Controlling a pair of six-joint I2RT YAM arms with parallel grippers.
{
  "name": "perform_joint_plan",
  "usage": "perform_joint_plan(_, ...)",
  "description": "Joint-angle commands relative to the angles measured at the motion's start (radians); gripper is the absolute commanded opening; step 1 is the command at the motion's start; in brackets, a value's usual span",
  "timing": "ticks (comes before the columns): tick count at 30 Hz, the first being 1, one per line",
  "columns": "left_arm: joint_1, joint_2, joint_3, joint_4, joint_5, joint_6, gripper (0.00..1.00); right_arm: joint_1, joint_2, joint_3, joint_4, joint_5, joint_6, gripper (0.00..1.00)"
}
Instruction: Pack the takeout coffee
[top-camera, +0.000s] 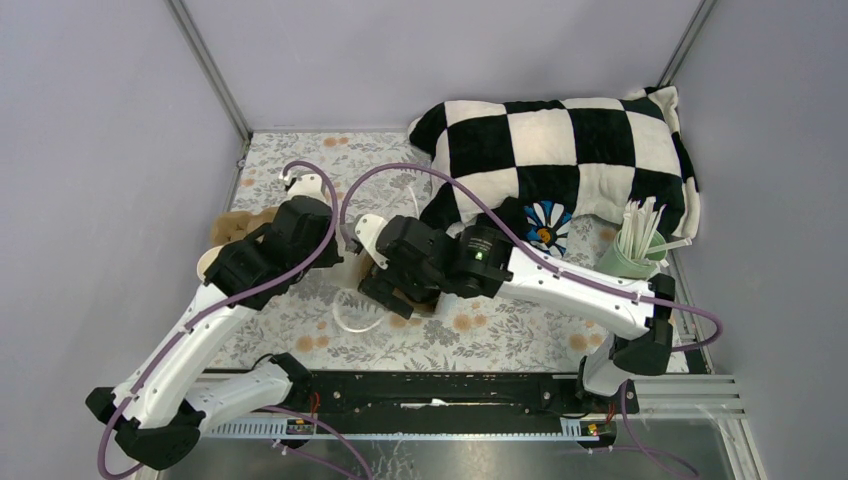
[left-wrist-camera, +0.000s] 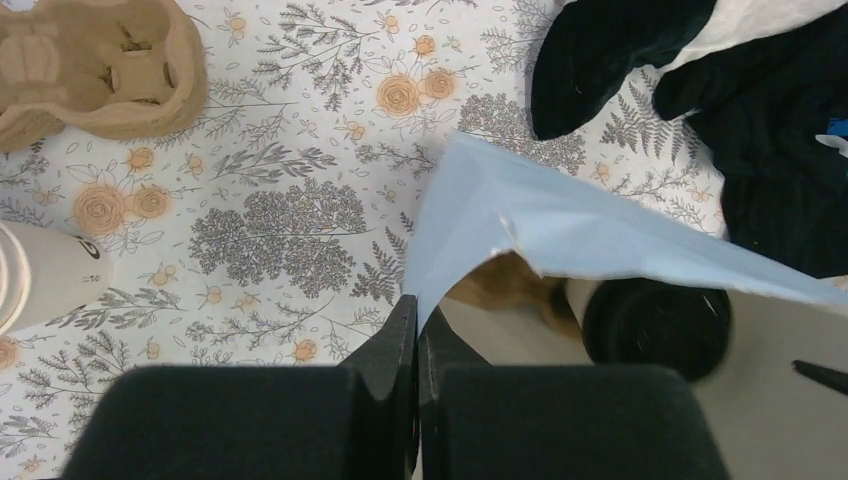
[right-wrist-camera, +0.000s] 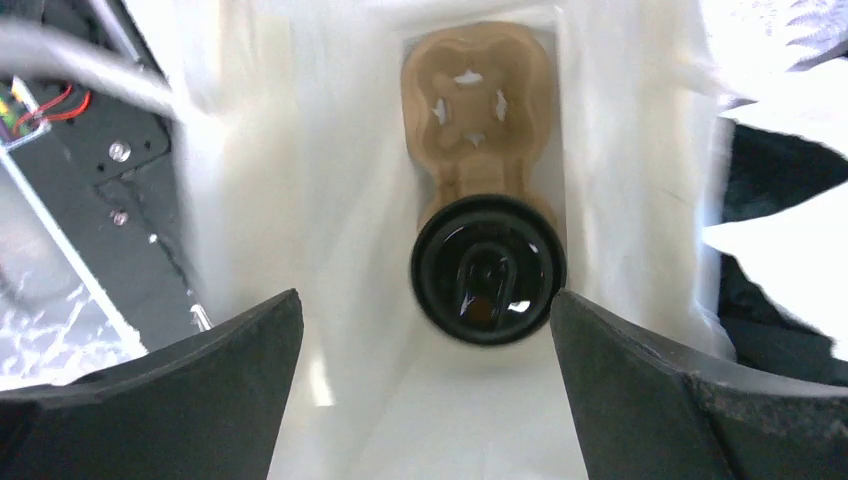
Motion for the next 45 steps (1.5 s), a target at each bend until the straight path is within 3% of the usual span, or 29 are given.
perform_joint_plan(1,0.0,0.013,0.032,0.063,0.021,0.017,0.0,0.01,-0.013,-0.048,0.139,0.08,-0.01,1.0)
perform_joint_plan(8,0.001,-0.044,-0.064,0.129,-0.007,0.022,0.0,0.022,-0.084,-0.086,0.278,-0.069,-0.071,0.82)
perform_joint_plan(16,0.0,-0.029,-0.064,0.115,0.002,0.025,0.0,0.03,-0.167,-0.088,0.208,0.013,-0.025,0.87)
perform_joint_plan(24,0.0,0.033,0.024,-0.004,0.007,-0.002,0.0,0.03,-0.238,-0.037,0.071,0.097,-0.035,0.92)
perform_joint_plan(27,0.0,0.062,0.074,-0.073,0.005,-0.03,0.0,0.03,-0.265,-0.038,0.05,0.184,0.004,0.92)
perform_joint_plan(32,0.0,0.117,0.143,-0.184,-0.027,-0.08,0.04,0.015,-0.309,-0.016,0.024,0.523,0.158,0.92)
perform_joint_plan(34,0.0,0.125,0.148,-0.194,-0.037,-0.091,0.08,-0.058,-0.314,0.016,-0.008,0.508,0.205,0.92)
perform_joint_plan(37,0.0,0.137,0.173,-0.216,-0.06,-0.1,0.15,-0.293,-0.308,0.098,-0.085,0.395,0.257,0.94)
perform_joint_plan(40,0.001,0.146,0.187,-0.237,-0.081,-0.106,0.23,-0.443,-0.314,0.096,-0.098,0.299,0.229,1.0)
perform_joint_plan(45,0.002,0.135,0.211,-0.261,-0.096,-0.105,0.47,-0.672,-0.254,0.075,-0.215,0.227,0.25,1.0)
